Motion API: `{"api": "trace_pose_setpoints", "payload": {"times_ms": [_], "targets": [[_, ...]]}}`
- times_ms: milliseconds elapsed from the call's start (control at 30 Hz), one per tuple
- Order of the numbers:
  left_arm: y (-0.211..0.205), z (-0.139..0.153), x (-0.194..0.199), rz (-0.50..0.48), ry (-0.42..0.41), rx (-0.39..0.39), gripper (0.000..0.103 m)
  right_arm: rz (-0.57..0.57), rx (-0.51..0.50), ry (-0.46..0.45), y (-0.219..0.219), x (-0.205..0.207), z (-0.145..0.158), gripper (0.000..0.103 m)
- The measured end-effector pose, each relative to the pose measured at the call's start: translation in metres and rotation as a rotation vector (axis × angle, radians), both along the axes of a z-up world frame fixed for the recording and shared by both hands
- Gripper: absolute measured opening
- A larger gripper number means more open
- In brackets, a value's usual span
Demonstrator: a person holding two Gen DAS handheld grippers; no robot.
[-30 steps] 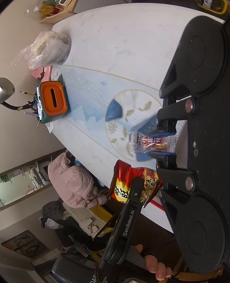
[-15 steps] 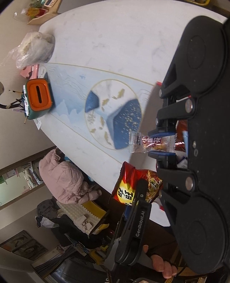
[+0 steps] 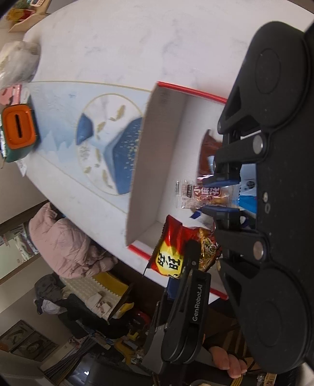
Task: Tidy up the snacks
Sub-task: 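Carry the orange chip bag and small wrapped candy into the white box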
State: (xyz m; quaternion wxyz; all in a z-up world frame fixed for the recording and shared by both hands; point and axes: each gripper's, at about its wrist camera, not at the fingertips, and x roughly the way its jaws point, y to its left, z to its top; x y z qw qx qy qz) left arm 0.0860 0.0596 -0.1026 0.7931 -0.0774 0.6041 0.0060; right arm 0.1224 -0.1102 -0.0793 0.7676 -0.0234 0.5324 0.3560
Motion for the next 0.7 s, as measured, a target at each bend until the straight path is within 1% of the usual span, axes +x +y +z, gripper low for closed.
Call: {"api": "trace_pose_setpoints", "payload": {"times_ms": [333,567,700], "targets": [[-0.005,-0.029,-0.007,-0.013,0.032,0.013,0.044,-0.031,-0.064,0.037,0.004,-0.011,-0.026,0.015],[-0.005,-0.040,-0.013,-0.022,0.025,0.024,0.044,-0.038,-0.098,0.040,0.009,-0.017,-0.037,0.015],[-0.006,-0.042,-0.016,-0.035,0.006,0.035,0.045,-0.045,-0.108,0.043,0.011,-0.019,-0.041,0.015]]}}
